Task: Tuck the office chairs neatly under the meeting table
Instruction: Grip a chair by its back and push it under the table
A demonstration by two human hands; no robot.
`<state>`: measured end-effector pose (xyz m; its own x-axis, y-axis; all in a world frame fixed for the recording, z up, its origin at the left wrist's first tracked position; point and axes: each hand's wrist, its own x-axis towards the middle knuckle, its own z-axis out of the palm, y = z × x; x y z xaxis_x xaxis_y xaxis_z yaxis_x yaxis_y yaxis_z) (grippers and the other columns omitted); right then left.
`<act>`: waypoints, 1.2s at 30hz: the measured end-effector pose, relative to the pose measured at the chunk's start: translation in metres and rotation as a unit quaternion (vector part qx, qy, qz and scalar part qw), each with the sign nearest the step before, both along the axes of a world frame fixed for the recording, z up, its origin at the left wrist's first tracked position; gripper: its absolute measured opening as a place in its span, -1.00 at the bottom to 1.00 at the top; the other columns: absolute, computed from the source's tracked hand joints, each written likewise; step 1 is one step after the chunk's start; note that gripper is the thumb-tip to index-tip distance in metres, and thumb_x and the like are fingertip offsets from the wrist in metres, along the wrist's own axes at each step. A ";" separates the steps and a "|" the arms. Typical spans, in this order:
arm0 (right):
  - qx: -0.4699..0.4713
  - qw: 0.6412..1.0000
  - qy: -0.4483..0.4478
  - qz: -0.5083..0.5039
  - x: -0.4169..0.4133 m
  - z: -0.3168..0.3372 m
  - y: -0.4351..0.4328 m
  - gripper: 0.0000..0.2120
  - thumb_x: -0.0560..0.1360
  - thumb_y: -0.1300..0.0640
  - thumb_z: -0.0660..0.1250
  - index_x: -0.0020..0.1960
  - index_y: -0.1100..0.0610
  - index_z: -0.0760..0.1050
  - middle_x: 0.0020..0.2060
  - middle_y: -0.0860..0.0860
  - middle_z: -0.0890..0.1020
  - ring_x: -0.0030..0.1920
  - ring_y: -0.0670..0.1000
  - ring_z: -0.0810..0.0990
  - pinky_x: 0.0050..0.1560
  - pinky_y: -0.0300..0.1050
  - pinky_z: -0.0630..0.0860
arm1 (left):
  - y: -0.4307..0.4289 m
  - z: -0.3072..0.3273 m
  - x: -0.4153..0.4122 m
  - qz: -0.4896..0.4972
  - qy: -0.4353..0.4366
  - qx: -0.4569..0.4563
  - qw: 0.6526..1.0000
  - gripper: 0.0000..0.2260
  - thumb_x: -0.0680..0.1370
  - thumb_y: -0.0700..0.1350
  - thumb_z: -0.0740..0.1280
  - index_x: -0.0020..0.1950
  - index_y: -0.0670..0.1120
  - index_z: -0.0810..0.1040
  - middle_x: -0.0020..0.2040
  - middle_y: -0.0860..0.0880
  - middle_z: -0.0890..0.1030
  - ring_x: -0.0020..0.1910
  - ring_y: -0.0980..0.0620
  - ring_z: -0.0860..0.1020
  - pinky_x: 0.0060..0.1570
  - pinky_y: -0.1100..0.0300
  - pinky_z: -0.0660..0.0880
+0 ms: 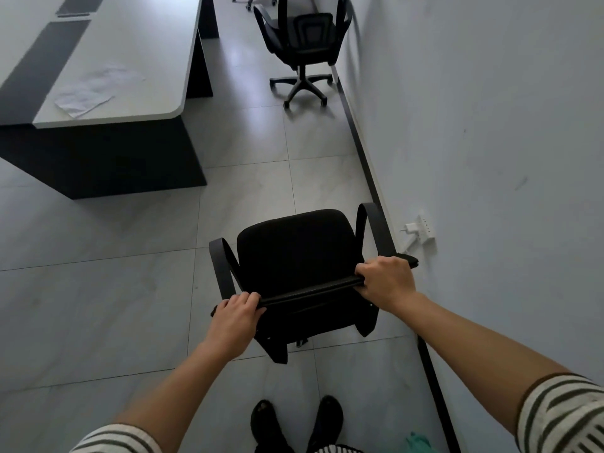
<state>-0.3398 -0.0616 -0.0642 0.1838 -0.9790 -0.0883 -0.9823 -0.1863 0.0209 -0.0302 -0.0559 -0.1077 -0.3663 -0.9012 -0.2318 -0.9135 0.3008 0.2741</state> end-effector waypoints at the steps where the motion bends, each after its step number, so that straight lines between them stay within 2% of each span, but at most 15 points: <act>1: -0.003 1.000 0.005 0.002 -0.003 -0.002 -0.006 -0.78 0.38 -0.14 0.42 -0.20 0.01 0.65 -0.40 -0.05 0.64 -0.40 0.01 0.59 -0.37 -0.22 0.34 | -0.006 0.000 -0.002 -0.005 -0.002 -0.003 1.000 -0.75 0.60 0.04 0.09 0.12 -0.05 0.45 -0.02 0.01 0.56 -0.07 -0.02 0.50 -0.04 0.12 0.38; 7: -0.010 0.999 0.018 0.027 -0.023 -0.003 -0.062 -0.75 0.44 -0.17 0.32 -0.16 -0.01 0.64 -0.33 -0.06 0.65 -0.32 0.02 0.61 -0.33 -0.21 0.28 | -0.049 0.006 -0.019 -0.045 -0.045 -0.016 0.998 -0.76 0.61 0.08 0.04 0.05 -0.04 0.39 -0.10 0.02 0.53 -0.14 -0.01 0.49 -0.17 0.17 0.30; 12: -0.031 0.998 0.044 0.037 -0.029 -0.005 -0.130 -0.80 0.35 -0.13 0.42 -0.31 -0.01 0.62 -0.46 -0.06 0.59 -0.45 0.02 0.57 -0.43 -0.24 0.26 | -0.109 0.007 -0.025 -0.039 -0.044 -0.030 0.998 -0.75 0.61 0.08 0.05 0.03 -0.07 0.39 -0.12 0.00 0.53 -0.16 -0.04 0.51 -0.22 0.17 0.26; 16: -0.030 0.998 0.035 0.037 -0.026 -0.006 -0.187 -0.81 0.35 -0.12 0.43 -0.30 -0.02 0.61 -0.47 -0.06 0.60 -0.46 0.00 0.56 -0.44 -0.24 0.28 | -0.167 0.013 -0.021 -0.043 -0.050 -0.030 0.997 -0.75 0.62 0.06 0.05 0.05 -0.08 0.39 -0.12 -0.01 0.53 -0.16 -0.04 0.51 -0.23 0.17 0.23; 20: -0.038 0.999 0.003 0.025 -0.017 -0.006 -0.240 -0.80 0.43 -0.11 0.36 -0.21 0.01 0.63 -0.36 -0.06 0.64 -0.37 0.01 0.59 -0.35 -0.23 0.29 | -0.237 0.019 -0.010 -0.038 -0.044 -0.022 0.998 -0.78 0.62 0.04 0.06 0.02 -0.08 0.38 -0.14 0.00 0.47 -0.21 -0.02 0.40 -0.19 0.17 0.23; 22: -0.041 0.999 -0.013 0.015 -0.011 -0.007 -0.268 -0.79 0.43 -0.10 0.37 -0.21 0.02 0.63 -0.37 -0.04 0.64 -0.38 0.02 0.59 -0.35 -0.22 0.31 | -0.268 0.018 -0.006 -0.027 -0.041 -0.002 0.999 -0.79 0.61 0.03 0.07 0.00 -0.08 0.36 -0.15 0.02 0.43 -0.21 0.00 0.36 -0.17 0.16 0.25; 24: -0.041 0.999 -0.020 0.010 -0.009 -0.007 -0.297 -0.80 0.41 -0.09 0.40 -0.24 0.03 0.63 -0.40 -0.04 0.63 -0.41 0.01 0.57 -0.38 -0.21 0.34 | -0.298 0.016 -0.006 -0.011 -0.033 0.010 0.999 -0.81 0.61 0.03 0.09 0.01 -0.08 0.37 -0.12 0.00 0.46 -0.16 -0.03 0.41 -0.14 0.15 0.27; 29: -0.044 0.999 -0.023 0.007 -0.022 -0.013 -0.383 -0.80 0.37 -0.09 0.42 -0.28 0.04 0.62 -0.42 -0.04 0.61 -0.42 0.01 0.55 -0.43 -0.18 0.43 | -0.386 0.011 -0.022 0.026 -0.018 0.003 1.000 -0.82 0.60 0.02 0.11 0.01 -0.07 0.40 -0.13 0.01 0.45 -0.18 -0.01 0.36 -0.11 0.15 0.28; 33: -0.047 0.999 0.004 0.027 -0.050 -0.016 -0.461 -0.80 0.35 -0.07 0.44 -0.34 0.03 0.59 -0.46 -0.05 0.57 -0.47 0.01 0.52 -0.44 -0.20 0.34 | -0.446 0.003 -0.053 0.065 0.012 0.037 0.997 -0.83 0.59 0.03 0.14 -0.08 -0.05 0.39 -0.16 0.02 0.46 -0.17 -0.02 0.42 -0.13 0.15 0.30; 36: -0.020 0.998 0.026 0.049 -0.079 -0.016 -0.516 -0.83 0.38 -0.06 0.40 -0.28 0.03 0.60 -0.41 -0.04 0.60 -0.40 0.02 0.54 -0.37 -0.18 0.32 | -0.481 -0.003 -0.084 0.086 0.034 0.060 0.994 -0.83 0.60 0.01 0.15 -0.11 -0.04 0.37 -0.18 0.03 0.46 -0.20 0.00 0.41 -0.18 0.19 0.26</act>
